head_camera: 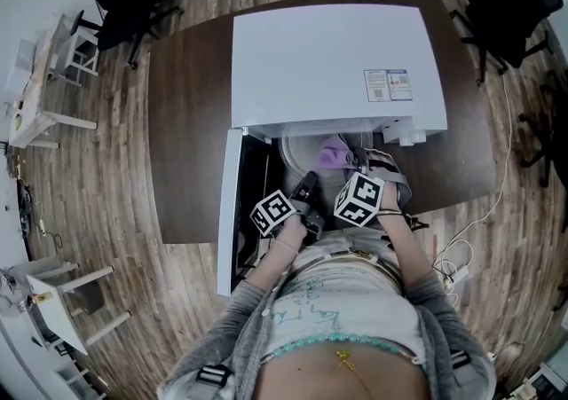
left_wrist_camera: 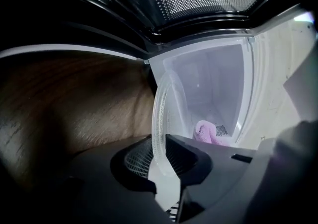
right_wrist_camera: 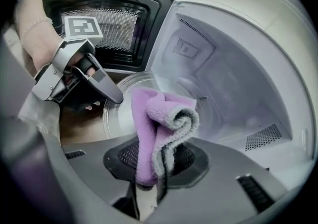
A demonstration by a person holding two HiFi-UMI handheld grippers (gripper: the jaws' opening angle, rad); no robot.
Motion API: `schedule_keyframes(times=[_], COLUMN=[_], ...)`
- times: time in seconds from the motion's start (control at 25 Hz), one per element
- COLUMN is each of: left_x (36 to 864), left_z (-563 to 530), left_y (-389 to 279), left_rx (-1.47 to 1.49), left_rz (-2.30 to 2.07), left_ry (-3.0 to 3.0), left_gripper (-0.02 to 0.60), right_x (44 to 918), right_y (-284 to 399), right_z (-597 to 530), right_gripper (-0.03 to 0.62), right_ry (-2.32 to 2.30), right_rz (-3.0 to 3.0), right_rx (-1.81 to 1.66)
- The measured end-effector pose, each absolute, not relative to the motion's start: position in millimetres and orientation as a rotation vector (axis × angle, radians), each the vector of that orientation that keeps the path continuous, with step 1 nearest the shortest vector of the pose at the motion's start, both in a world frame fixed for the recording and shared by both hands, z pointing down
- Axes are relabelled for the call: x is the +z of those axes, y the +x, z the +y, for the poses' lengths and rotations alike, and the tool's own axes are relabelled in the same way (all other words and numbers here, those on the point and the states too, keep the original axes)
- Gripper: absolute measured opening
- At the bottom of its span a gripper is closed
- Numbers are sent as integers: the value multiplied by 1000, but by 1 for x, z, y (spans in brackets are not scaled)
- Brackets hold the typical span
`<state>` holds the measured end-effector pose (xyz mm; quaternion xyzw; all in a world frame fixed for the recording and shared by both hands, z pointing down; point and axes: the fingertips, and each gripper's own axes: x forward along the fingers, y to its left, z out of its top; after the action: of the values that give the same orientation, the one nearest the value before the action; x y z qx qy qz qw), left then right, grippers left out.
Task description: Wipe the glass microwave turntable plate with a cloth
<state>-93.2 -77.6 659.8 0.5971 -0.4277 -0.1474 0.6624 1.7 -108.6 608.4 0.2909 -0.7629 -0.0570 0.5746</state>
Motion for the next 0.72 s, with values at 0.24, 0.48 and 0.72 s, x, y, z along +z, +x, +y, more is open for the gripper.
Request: schedule_keyframes(times=[0.24, 0.48, 0.72], left_x=[648, 645, 643], left_z=[-84, -91, -99], left_y=[-98, -99, -96], left_rx=[-436, -485, -520], left_rz=[-968, -976, -978], left_ry=[1362, 1358, 1342], left_gripper=[67, 61, 58], right_x=[600, 597, 593], right_y=[15, 18, 23], right_z=[-114, -114, -115], right_gripper=[115, 115, 115], right_ry=[704, 695, 688], right_rz=[-1787, -1796, -1794], right_rx=[-149, -152, -153])
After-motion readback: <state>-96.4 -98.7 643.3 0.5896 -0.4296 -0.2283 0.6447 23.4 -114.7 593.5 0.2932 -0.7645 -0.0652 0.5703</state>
